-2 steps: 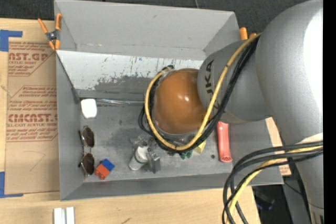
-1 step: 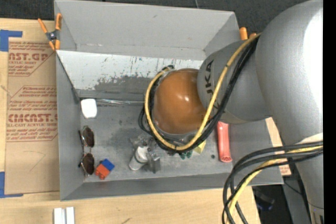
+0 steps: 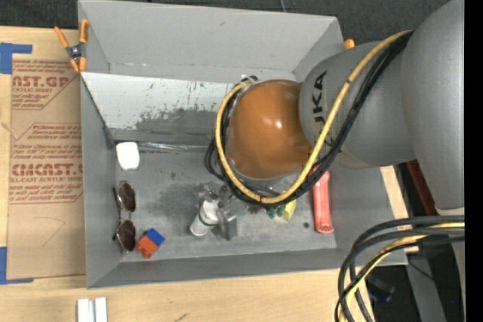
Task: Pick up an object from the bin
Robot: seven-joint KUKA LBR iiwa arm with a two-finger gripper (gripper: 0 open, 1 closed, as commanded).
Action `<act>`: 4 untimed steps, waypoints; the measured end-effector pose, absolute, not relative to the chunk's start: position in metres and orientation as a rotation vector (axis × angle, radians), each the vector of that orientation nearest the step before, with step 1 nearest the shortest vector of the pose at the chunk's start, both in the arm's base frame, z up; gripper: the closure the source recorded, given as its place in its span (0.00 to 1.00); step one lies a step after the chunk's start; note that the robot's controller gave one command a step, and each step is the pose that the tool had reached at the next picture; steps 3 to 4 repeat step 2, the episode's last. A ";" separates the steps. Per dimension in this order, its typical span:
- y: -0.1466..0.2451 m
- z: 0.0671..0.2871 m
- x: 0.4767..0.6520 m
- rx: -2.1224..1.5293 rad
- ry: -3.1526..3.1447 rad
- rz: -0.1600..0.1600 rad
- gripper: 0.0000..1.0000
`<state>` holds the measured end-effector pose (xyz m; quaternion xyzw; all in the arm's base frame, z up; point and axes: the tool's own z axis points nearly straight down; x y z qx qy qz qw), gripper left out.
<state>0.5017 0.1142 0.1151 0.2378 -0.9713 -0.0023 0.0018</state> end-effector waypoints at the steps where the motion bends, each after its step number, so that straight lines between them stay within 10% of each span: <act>1: 0.117 0.153 0.519 0.666 -3.078 -0.009 1.00; 2: 0.112 0.189 0.516 0.671 -3.061 -0.009 1.00; 4: 0.112 0.189 0.516 0.671 -3.061 -0.009 1.00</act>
Offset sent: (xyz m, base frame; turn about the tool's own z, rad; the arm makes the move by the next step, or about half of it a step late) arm 0.0146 -0.0070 0.1163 0.0448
